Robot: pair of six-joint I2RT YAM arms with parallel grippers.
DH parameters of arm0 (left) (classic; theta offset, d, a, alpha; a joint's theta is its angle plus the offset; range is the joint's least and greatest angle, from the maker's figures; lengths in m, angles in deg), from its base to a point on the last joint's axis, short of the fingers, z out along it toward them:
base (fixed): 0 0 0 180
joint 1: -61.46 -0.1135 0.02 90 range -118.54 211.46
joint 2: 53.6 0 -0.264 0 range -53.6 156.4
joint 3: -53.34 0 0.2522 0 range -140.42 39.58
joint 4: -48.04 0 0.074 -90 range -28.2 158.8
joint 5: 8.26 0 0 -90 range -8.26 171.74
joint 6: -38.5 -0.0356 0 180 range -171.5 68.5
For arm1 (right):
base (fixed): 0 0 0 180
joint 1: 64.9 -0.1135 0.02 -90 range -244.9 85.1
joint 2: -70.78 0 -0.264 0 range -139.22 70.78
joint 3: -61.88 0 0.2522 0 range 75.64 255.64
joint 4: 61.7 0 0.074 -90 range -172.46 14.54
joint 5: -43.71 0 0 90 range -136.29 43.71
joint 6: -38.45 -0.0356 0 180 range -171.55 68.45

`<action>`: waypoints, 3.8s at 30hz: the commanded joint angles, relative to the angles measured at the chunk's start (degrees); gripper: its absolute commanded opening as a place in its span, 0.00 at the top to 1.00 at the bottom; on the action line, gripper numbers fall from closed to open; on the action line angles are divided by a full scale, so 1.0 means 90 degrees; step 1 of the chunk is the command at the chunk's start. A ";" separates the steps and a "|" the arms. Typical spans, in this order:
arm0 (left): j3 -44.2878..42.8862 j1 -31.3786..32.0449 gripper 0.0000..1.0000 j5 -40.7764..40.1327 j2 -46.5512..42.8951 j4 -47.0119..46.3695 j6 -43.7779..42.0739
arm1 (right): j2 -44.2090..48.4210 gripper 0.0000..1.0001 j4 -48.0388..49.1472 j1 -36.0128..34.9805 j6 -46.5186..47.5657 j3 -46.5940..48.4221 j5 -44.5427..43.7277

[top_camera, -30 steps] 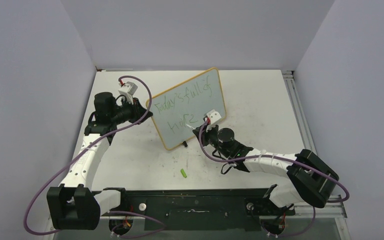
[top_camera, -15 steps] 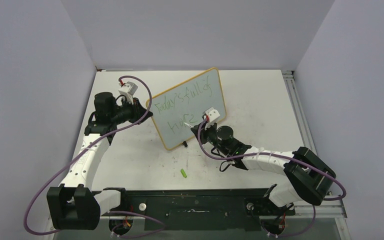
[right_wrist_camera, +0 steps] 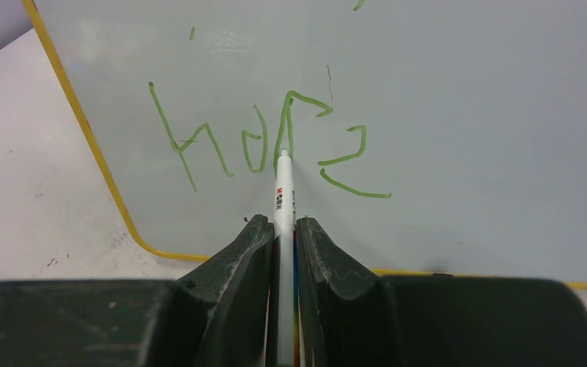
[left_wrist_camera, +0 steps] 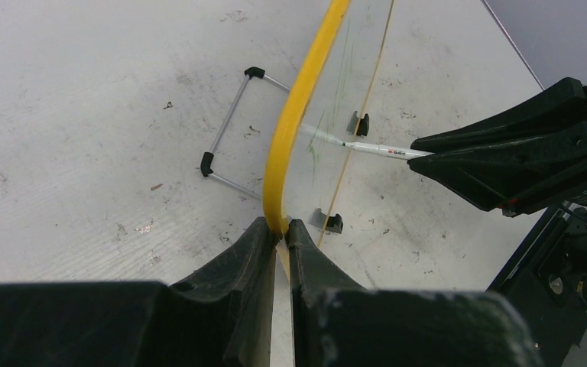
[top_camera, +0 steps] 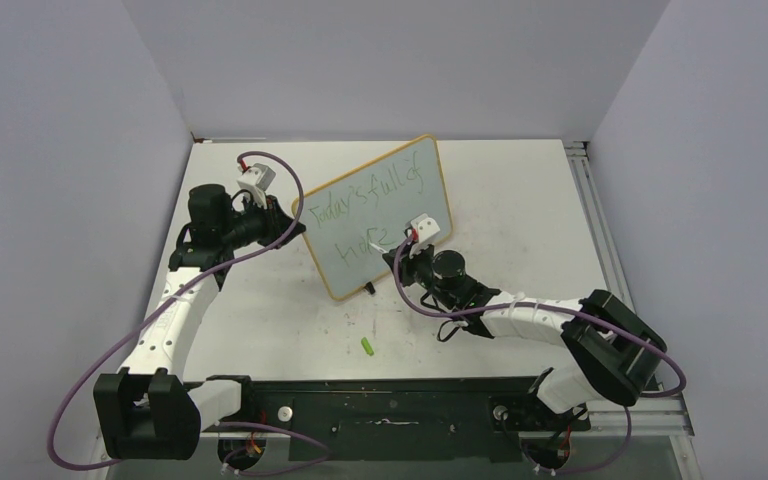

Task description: Write a sentence on the whiteboard

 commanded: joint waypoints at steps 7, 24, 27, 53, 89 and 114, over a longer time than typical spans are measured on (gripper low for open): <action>-0.0070 0.0125 1.00 0.0197 0.0065 0.0341 -0.0141 | -0.0084 0.95 0.0464 0.0101 -0.0040 0.0285 -0.0203; -0.0061 0.0134 1.00 0.0237 0.0046 0.0341 -0.0137 | 0.0059 0.95 0.0388 0.0360 -0.0013 0.0423 -0.0332; -0.0056 0.0134 1.00 0.0235 0.0051 0.0341 -0.0137 | 0.0086 0.95 0.0374 0.0376 0.0005 0.0450 -0.0348; -0.0041 0.0134 1.00 0.0226 -0.0010 0.0311 -0.0097 | 0.0620 0.95 0.0025 0.0403 -0.0022 -0.0047 -0.0290; -0.0050 0.0134 1.00 0.0224 0.0046 0.0311 -0.0097 | 0.0165 0.95 -0.0253 0.0287 0.0113 0.0070 0.0136; -0.0051 0.0135 1.00 0.0215 0.0035 0.0320 -0.0107 | 0.0080 0.95 -0.0256 0.0246 0.0227 0.0472 -0.0273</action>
